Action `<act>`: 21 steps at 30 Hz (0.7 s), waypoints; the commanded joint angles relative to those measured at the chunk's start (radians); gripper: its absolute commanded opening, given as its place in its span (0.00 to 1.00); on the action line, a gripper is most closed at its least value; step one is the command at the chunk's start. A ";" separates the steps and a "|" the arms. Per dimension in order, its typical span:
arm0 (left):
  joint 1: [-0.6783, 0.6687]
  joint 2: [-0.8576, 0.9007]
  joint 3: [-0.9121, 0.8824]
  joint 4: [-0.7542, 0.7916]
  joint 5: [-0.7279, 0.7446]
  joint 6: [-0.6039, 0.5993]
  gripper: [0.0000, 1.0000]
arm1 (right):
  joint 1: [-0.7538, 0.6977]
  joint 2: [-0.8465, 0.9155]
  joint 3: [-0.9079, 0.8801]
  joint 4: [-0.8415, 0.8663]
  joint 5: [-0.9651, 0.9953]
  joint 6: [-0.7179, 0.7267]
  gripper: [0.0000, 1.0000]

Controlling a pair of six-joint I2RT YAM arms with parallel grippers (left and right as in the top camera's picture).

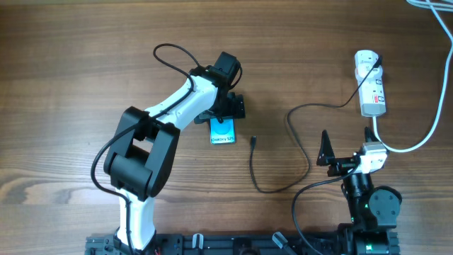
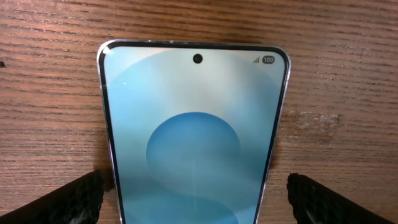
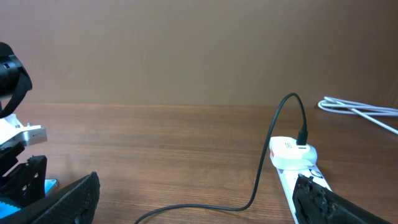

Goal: Plug charger to phone and switch on socket

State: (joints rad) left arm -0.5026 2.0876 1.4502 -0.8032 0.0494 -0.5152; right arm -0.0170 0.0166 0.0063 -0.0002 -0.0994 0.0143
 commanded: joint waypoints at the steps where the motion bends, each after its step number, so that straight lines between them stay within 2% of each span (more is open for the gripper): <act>1: -0.011 0.036 -0.045 -0.012 -0.024 -0.021 0.99 | -0.003 -0.003 -0.001 0.003 0.010 0.012 1.00; 4: -0.032 0.036 -0.045 -0.012 -0.068 -0.023 0.98 | -0.003 -0.003 -0.001 0.003 0.010 0.012 1.00; 7: -0.052 0.037 -0.045 -0.023 -0.138 -0.079 0.98 | -0.003 -0.003 -0.001 0.003 0.010 0.012 1.00; 15: -0.058 0.038 -0.046 -0.023 -0.137 -0.078 0.98 | -0.003 -0.003 -0.001 0.003 0.010 0.012 1.00; 21: -0.058 0.038 -0.046 -0.023 -0.137 -0.078 0.91 | -0.003 -0.003 -0.001 0.003 0.010 0.012 1.00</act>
State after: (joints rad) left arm -0.5583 2.0880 1.4353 -0.8192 -0.0677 -0.5755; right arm -0.0170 0.0166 0.0063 -0.0002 -0.0998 0.0143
